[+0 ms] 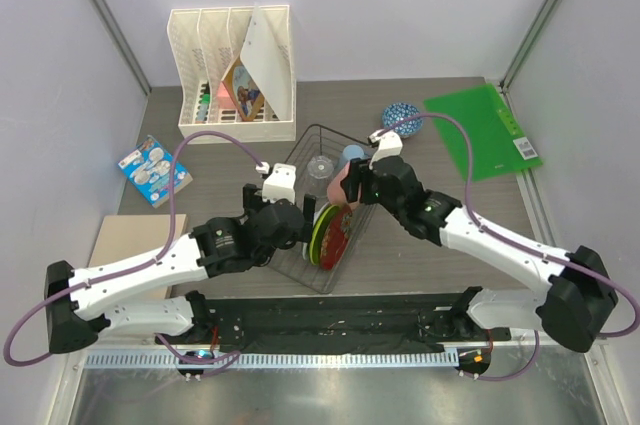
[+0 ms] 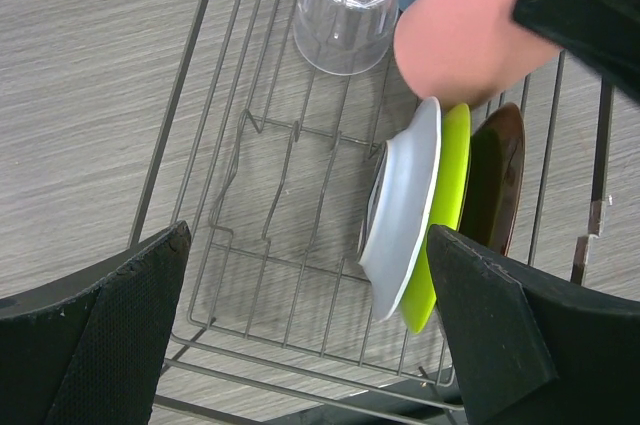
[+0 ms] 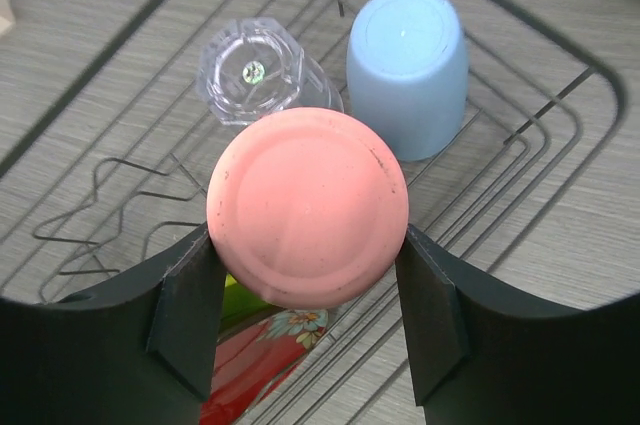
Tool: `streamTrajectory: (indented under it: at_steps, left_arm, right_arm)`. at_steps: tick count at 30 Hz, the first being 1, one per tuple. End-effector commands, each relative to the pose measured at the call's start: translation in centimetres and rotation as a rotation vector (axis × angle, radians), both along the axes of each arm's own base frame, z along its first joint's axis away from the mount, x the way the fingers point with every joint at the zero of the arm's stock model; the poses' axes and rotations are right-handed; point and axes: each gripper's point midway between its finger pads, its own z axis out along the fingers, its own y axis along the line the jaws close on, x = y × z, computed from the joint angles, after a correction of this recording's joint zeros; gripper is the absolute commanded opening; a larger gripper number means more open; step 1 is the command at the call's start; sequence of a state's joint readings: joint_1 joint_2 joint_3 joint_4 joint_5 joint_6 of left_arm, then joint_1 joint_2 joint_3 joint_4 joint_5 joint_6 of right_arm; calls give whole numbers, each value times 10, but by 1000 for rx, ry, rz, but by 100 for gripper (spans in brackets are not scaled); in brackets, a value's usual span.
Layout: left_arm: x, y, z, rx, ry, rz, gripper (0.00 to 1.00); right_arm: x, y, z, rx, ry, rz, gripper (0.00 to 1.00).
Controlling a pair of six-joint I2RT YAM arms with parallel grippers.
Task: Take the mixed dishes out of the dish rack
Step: Pick up the cup from the dish rack, then place the cup at the center of the board.
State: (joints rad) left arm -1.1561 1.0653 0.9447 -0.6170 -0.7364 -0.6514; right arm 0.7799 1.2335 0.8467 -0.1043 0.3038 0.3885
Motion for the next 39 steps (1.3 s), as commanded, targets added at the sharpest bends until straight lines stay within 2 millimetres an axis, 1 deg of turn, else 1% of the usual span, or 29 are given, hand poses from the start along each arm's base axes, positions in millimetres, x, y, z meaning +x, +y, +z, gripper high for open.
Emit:
streamTrajectory:
  at_steps: [1, 2, 3, 5, 6, 7, 9, 10, 11, 12, 13, 14, 15, 16, 17, 18, 19, 20, 22, 23, 24, 25, 28, 29, 30, 32, 33, 34, 39]
  left_arm:
    - [7, -5, 14, -61, -36, 27, 100]
    - [7, -5, 15, -60, -39, 29, 100]
    - [8, -4, 17, -62, -44, 35, 100]
    - [10, -4, 21, -72, -56, 48, 100]
    - [11, -3, 23, -82, -60, 55, 100]
    - [11, -5, 26, -101, -66, 58, 100]
    - [12, -2, 34, -149, -86, 83, 100]
    - [12, -2, 37, -176, -93, 85, 100]
    - [13, -9, 46, -241, -110, 76, 100]
    - [11, -10, 44, -271, -109, 58, 100]
    - [9, -9, 58, -346, -131, 36, 100]
    - [5, -21, 74, -462, -140, -31, 100]
    - [2, -24, 85, -537, -158, -59, 100]
    - [2, -12, 89, -607, -183, -58, 100]
    - [1, -15, 111, -730, -221, -82, 100]
    - [-3, -15, 116, -778, -218, -117, 100]
    - [-5, -12, 119, -826, -225, -128, 100]
    - [-2, -3, 130, -886, -241, -111, 100]
    - [-7, -5, 139, -937, -238, -158, 99]
    - [-6, -3, 137, -949, -242, -161, 98]
    - [-9, -5, 146, -1000, -251, -186, 97]
    - [-12, -9, 141, -1010, -233, -217, 97]
    - [-14, -14, 143, -1054, -210, -252, 92]
    - [-13, -16, 138, -1054, -198, -256, 92]
    - [-11, -16, 135, -1063, -188, -250, 90]
    - [-13, -18, 137, -1088, -183, -272, 89]
    - [-10, -18, 132, -1099, -171, -262, 88]
    - [-10, -18, 137, -1119, -182, -273, 88]
    - [-7, -24, 136, -1140, -157, -301, 85]
  right_arm:
    - [-2, -1, 81, 128, -152, 4, 4]
    - [-4, -3, 88, 142, -158, 5, 2]
    - [-9, -6, 101, 172, -180, 7, 1]
    - [-15, -9, 113, 214, -201, 13, 1]
    - [-21, -14, 126, 262, -224, 8, 1]
    - [-25, -16, 125, 279, -225, 10, 1]
    - [-32, -17, 137, 369, -253, 12, 1]
    - [-39, -21, 136, 406, -259, 15, 1]
    - [-43, -19, 148, 474, -290, 36, 1]
    - [-47, -18, 150, 509, -294, 49, 1]
    - [-52, -18, 145, 553, -281, 59, 1]
    - [-57, -13, 152, 600, -294, 96, 1]
    - [-60, -11, 152, 631, -290, 109, 1]
    - [-62, -9, 144, 664, -264, 115, 1]
    - [-66, -10, 157, 728, -295, 132, 1]
    - [-71, -8, 160, 762, -298, 166, 1]
    - [-74, -7, 153, 782, -289, 182, 1]
    - [-75, -7, 163, 841, -302, 193, 1]
    - [-82, 0, 159, 870, -279, 249, 1]
    - [-83, 2, 165, 908, -284, 263, 1]
    - [-85, 5, 165, 925, -277, 284, 1]
    - [-86, 5, 169, 951, -292, 296, 1]
    - [-88, 10, 167, 996, -273, 318, 1]
    - [-90, 9, 174, 1023, -291, 331, 1]
    - [-91, 10, 175, 1037, -288, 335, 1]
    - [-94, 10, 179, 1054, -298, 356, 1]
    - [-95, 10, 181, 1062, -298, 359, 1]
    - [-96, 11, 183, 1068, -302, 370, 1]
    - [-99, 15, 182, 1078, -283, 399, 1]
